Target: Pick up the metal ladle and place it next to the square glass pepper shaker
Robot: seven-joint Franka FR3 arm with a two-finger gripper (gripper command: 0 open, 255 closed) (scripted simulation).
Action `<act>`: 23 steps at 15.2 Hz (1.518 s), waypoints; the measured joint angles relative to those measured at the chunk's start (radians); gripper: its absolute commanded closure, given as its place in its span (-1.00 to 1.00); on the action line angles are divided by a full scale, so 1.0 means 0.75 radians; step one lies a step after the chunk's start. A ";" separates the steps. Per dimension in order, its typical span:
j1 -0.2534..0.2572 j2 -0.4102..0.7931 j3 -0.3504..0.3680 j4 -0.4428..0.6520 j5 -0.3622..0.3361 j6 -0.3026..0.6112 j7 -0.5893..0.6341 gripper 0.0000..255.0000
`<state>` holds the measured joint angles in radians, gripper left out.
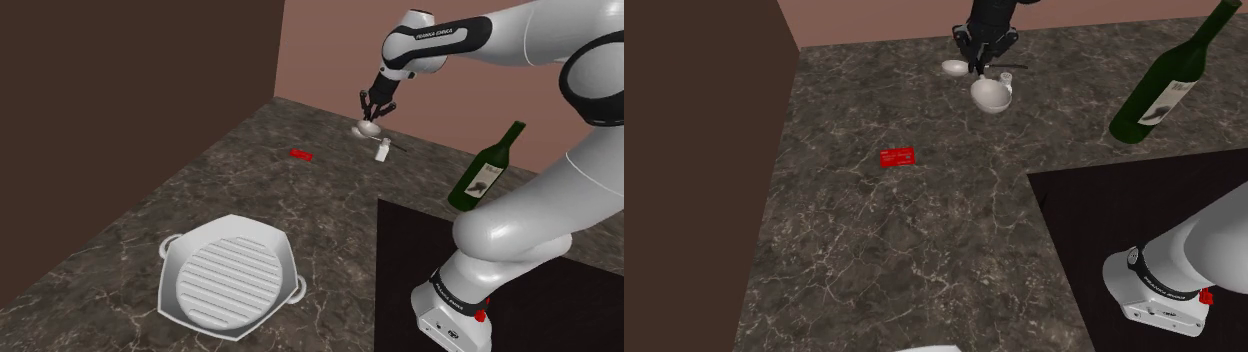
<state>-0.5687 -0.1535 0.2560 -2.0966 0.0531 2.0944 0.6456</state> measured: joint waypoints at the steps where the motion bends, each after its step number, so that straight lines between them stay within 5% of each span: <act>1: -0.016 0.015 -0.022 0.018 -0.002 -0.005 -0.036 1.00; 15: -0.202 0.289 -0.230 0.319 0.002 -0.050 -0.431 1.00; 23: -0.313 0.550 -0.309 0.676 0.025 -0.158 -0.623 1.00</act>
<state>-0.8031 0.2587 0.0245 -1.5896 0.0717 1.9755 0.1781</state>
